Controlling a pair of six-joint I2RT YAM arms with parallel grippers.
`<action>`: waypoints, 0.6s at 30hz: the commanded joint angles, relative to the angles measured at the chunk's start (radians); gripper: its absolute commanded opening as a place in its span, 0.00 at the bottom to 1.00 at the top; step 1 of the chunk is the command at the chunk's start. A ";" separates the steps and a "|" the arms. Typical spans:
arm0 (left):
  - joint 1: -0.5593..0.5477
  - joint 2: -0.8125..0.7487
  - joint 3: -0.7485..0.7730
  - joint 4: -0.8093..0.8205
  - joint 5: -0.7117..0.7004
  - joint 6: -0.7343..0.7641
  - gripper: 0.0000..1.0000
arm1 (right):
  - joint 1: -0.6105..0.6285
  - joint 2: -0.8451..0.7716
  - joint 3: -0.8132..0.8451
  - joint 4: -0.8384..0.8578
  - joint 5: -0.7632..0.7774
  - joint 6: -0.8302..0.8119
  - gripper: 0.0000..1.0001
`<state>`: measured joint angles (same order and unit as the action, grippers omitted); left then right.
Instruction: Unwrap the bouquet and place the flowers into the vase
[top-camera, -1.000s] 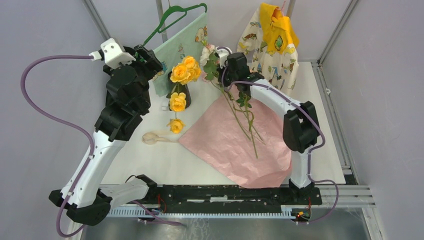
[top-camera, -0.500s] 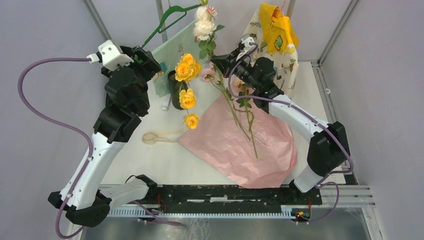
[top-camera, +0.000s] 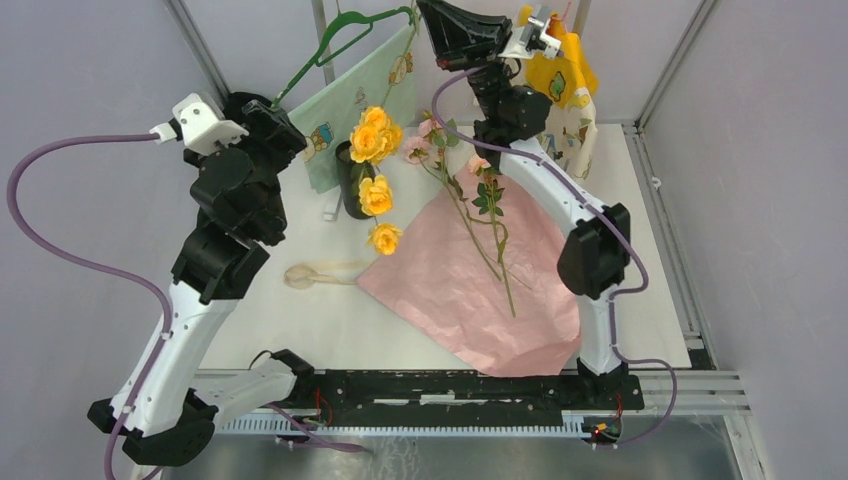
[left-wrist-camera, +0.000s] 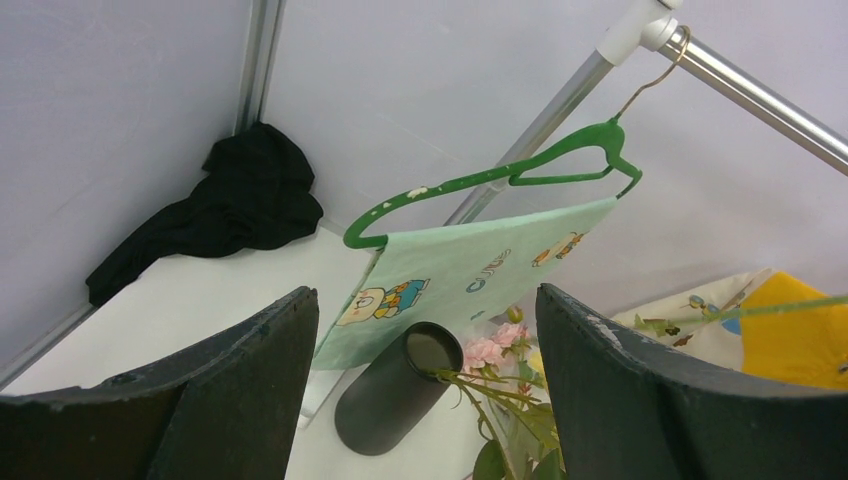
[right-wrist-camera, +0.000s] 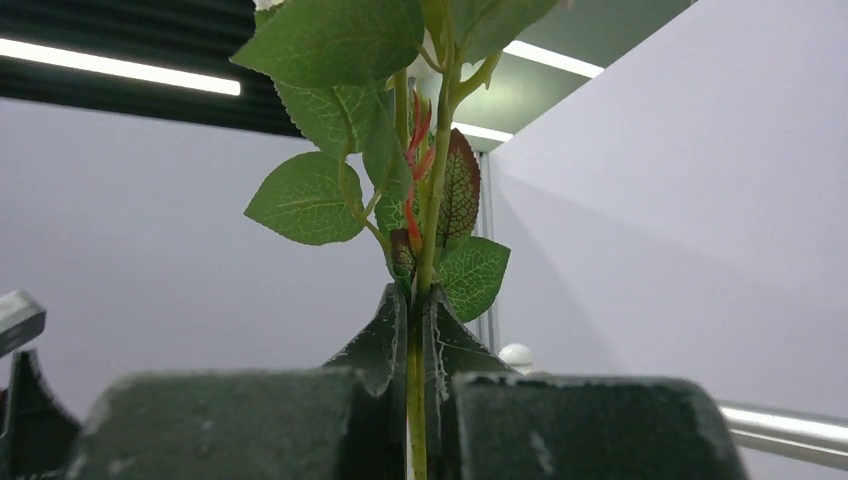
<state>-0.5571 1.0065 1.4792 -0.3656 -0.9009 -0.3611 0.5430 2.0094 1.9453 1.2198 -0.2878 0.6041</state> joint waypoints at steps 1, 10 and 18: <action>-0.001 -0.029 -0.017 0.023 -0.064 -0.022 0.86 | -0.003 0.169 0.290 -0.020 0.084 0.109 0.00; -0.001 -0.030 -0.058 0.064 -0.076 0.000 0.86 | -0.003 0.224 0.183 0.052 0.116 0.167 0.00; -0.001 -0.035 -0.078 0.064 -0.089 0.007 0.86 | 0.019 0.353 0.266 0.049 0.148 0.237 0.00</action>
<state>-0.5571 0.9859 1.4105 -0.3569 -0.9436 -0.3603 0.5457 2.3371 2.1658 1.2259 -0.1539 0.7887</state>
